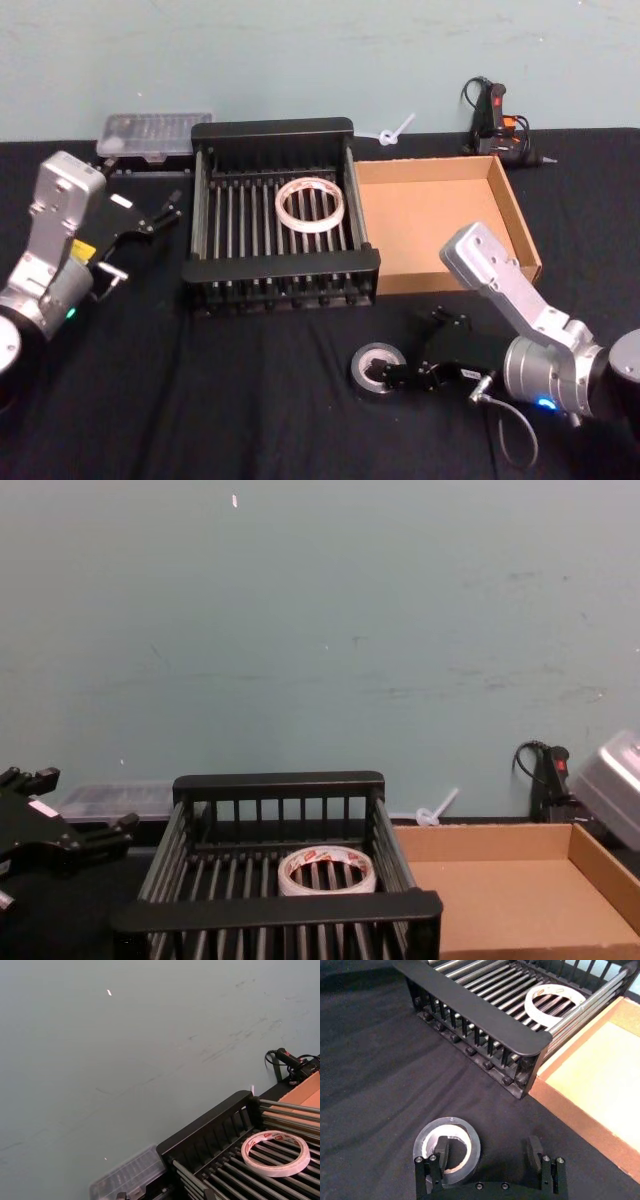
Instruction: Pick up the white tape and place it into the black box , Pick up the silver tape and place it into the brown box.
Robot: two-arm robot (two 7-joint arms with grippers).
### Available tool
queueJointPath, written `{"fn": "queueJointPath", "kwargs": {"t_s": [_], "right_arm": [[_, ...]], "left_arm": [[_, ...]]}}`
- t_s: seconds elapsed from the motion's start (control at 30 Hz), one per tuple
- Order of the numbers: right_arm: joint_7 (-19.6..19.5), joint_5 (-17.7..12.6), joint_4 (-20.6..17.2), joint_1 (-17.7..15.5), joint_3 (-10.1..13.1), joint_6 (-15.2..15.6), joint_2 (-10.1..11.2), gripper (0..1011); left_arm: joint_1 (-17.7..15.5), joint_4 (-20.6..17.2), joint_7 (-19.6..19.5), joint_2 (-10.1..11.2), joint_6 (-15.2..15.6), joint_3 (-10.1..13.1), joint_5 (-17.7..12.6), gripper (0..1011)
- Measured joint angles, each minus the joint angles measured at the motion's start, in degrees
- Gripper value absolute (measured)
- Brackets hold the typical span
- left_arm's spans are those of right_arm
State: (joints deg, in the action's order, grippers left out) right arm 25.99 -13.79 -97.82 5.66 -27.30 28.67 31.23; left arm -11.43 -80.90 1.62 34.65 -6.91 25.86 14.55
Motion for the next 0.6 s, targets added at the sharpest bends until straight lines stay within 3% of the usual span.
{"fn": "queueJointPath", "kwargs": {"t_s": [0.6], "right_arm": [[0.11,0.17,1.3,0.63,-0.37,0.43,-0.61,1003]], "left_arm": [[0.0,0.0,0.0,0.0,0.0,0.0,0.0,1001]]}}
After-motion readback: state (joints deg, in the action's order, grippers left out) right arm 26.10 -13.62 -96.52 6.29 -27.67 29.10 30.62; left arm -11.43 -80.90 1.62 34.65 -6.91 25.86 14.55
